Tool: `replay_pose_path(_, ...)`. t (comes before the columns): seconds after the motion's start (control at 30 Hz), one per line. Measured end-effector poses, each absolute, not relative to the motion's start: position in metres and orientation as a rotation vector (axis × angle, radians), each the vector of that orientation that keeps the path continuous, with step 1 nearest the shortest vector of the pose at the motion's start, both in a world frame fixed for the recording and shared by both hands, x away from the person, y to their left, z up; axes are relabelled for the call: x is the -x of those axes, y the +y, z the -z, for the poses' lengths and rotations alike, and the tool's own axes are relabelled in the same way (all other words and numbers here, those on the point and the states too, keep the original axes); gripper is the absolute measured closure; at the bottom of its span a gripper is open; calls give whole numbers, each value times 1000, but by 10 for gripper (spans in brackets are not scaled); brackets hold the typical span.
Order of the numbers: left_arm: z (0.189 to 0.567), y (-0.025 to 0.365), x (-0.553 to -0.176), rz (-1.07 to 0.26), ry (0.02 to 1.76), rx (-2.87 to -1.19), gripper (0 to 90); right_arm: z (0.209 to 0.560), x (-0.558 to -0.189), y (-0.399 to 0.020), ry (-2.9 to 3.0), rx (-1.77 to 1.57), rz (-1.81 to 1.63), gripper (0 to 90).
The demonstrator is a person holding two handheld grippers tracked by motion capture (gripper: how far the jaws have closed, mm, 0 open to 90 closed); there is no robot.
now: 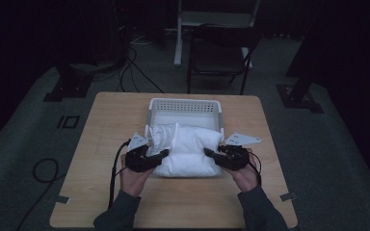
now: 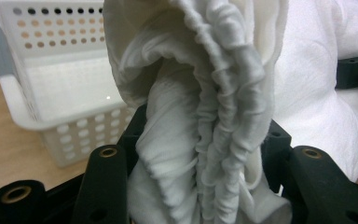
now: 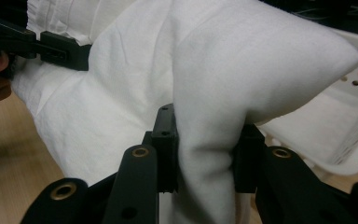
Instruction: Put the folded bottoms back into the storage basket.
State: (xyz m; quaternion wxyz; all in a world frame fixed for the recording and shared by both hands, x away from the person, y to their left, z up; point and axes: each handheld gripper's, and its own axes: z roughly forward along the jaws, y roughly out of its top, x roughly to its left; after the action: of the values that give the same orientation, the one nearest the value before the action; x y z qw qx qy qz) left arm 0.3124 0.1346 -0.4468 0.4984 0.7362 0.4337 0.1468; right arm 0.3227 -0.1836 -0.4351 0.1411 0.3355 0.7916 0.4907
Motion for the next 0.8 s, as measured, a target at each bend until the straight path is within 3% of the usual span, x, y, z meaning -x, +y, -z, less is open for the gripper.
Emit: replay_pose_path(0.8,416,138,-339,-412,1043,-1738,514,403,-348,-178,2209,-945,-1438,691)
